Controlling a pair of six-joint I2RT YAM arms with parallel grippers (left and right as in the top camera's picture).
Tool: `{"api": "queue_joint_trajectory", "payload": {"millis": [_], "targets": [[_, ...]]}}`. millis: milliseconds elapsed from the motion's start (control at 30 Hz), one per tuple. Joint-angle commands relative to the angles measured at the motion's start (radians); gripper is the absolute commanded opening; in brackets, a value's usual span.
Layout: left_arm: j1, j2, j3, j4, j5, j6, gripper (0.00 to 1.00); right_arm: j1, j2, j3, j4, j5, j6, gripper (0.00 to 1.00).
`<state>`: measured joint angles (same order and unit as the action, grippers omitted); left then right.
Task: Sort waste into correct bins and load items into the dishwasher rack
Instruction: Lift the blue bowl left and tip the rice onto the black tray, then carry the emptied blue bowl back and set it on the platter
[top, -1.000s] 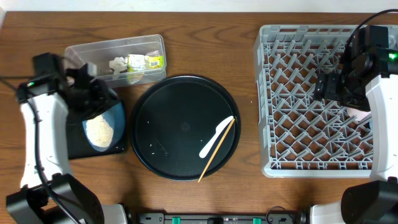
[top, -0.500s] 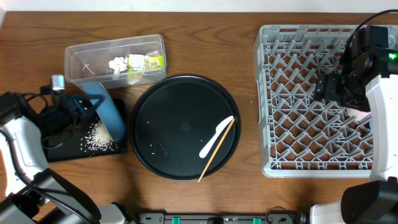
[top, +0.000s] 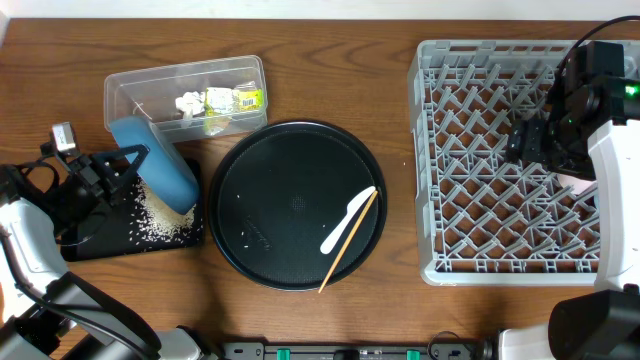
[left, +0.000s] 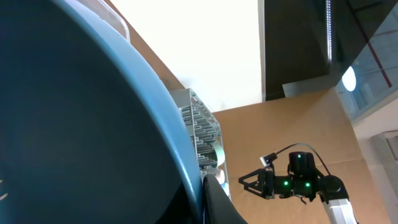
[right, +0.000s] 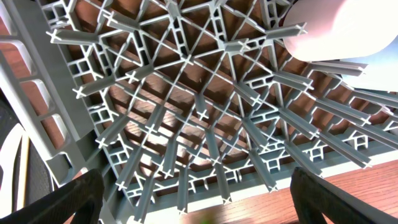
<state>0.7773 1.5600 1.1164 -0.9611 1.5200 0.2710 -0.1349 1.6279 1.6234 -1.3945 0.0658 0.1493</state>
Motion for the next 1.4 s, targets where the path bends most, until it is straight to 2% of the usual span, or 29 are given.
{"api": "queue_joint_trajectory", "payload": {"millis": [0,200,267,400,467,533,567,800,900,933,967,1033,1067,1200,1367], "targets": [[0.006,-0.011,-0.006,0.001,0.053,0.039,0.06,-0.011,0.006,-0.001,-0.002,0.016,-0.008,0.91],[0.006,-0.011,-0.006,0.01,0.04,0.039,0.06,-0.011,0.006,-0.001,-0.001,0.016,-0.008,0.91],[0.006,-0.011,-0.006,0.025,-0.027,0.035,0.06,-0.011,0.006,-0.001,-0.001,0.016,-0.008,0.91],[0.006,-0.011,-0.006,0.038,-0.255,-0.098,0.06,-0.011,0.006,-0.001,-0.001,0.014,-0.008,0.9],[0.006,-0.011,-0.006,0.035,-0.213,-0.096,0.06,-0.011,0.006,-0.001,-0.001,0.013,-0.008,0.91],[0.006,-0.012,-0.006,0.019,0.013,0.054,0.06,-0.011,0.006,-0.001,-0.002,0.013,-0.008,0.91],[0.006,-0.012,-0.003,-0.01,0.051,0.105,0.06,-0.011,0.006,-0.001,-0.005,0.013,-0.008,0.91],[0.016,-0.011,-0.002,-0.003,0.004,0.131,0.06,-0.011,0.006,-0.001,-0.002,0.021,-0.008,0.91],[0.018,-0.011,-0.002,-0.003,-0.079,0.058,0.06,-0.011,0.006,-0.001,-0.002,0.021,-0.008,0.91],[0.018,-0.012,-0.002,-0.019,-0.019,0.064,0.06,-0.011,0.006,-0.001,-0.002,0.021,-0.008,0.91],[0.016,-0.015,-0.002,-0.05,0.055,0.11,0.06,-0.011,0.006,-0.001,-0.002,0.021,-0.008,0.91],[0.005,-0.039,0.006,-0.066,0.053,0.206,0.06,-0.011,0.006,-0.001,-0.005,0.021,-0.008,0.91],[0.002,-0.047,0.006,-0.053,0.052,0.216,0.06,-0.011,0.006,-0.001,-0.007,0.021,-0.008,0.91],[-0.002,-0.051,0.007,-0.009,0.051,0.127,0.06,-0.011,0.006,-0.001,-0.008,0.023,-0.008,0.91],[-0.036,-0.096,0.012,-0.013,0.053,0.109,0.06,-0.011,0.006,-0.001,-0.008,0.023,-0.008,0.91]]}}
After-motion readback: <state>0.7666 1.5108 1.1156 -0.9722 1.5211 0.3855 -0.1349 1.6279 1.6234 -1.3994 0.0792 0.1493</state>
